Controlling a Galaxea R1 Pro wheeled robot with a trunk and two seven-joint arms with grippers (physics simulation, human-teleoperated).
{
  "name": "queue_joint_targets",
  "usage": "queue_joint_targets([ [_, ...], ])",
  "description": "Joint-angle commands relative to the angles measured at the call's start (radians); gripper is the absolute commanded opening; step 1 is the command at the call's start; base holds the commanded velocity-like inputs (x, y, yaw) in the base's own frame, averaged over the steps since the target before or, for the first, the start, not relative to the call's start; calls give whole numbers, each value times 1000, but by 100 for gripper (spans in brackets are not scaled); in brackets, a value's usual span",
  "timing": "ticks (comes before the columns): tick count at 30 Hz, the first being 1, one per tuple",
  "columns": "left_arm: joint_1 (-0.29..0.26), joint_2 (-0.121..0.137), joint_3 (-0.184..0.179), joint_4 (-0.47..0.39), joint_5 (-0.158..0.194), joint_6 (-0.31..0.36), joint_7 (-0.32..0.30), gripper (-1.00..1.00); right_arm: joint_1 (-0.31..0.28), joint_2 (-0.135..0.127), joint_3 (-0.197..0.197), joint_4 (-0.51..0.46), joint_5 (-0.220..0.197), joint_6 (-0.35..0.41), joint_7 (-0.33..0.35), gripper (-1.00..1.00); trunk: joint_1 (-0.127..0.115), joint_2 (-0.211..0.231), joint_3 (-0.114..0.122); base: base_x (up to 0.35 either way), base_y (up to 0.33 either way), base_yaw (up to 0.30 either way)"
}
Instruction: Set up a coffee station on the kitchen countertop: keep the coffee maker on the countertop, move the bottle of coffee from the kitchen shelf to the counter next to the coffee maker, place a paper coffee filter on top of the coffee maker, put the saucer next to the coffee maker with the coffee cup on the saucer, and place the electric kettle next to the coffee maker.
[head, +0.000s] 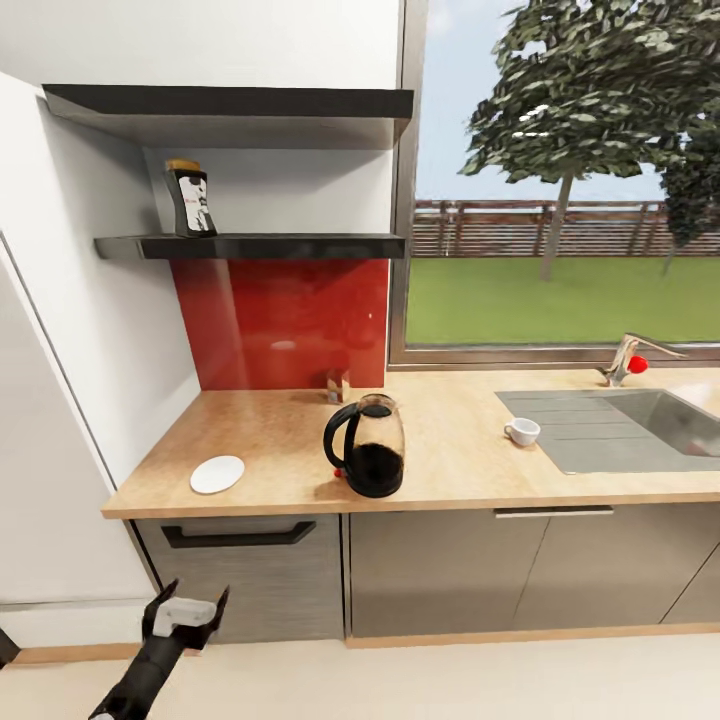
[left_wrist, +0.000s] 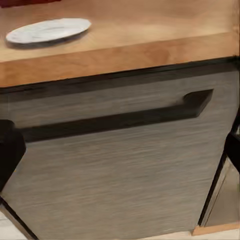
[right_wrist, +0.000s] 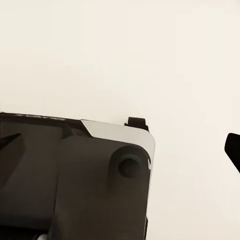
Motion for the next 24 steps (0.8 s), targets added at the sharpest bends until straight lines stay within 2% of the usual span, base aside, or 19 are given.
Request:
queue_joint_targets([
  [1,-1,-2,0,-27,12,-2,-3,100,0,-1,8,-1,-1,1,1,100,1,-2,-2,0,0,0],
  [4,-3,-9,-1,-180,47,-1,8,100,-1,-1,8,-1,-1,1,1,100,1,-2,-2,0,0,0],
  [7,-3,-11,-2,-296,72,0,21,100,0,0,9,-1,-1,1,1,100,1,-2,-2,0,0,0],
  [12,-19,-13,-5,-395,87,1,34,100,-1,1,9,-1,-1,1,1,100,1,-2,-2,0,0,0],
  [16,-105,-16,-6,-418,89,15,38,100,-1,2,9,0,-1,1,1,100,1,-2,-2,0,0,0],
  [18,-178,-22,-6,-422,90,43,46,100,0,3,9,0,-1,1,1,100,1,-2,-2,0,0,0],
  [20,-233,-28,-7,-424,90,97,57,100,0,4,9,0,-1,1,1,100,1,-2,-2,0,0,0],
  [24,-385,-35,-9,-428,88,273,74,100,-1,5,9,1,-1,1,1,100,1,-2,-2,0,0,0],
])
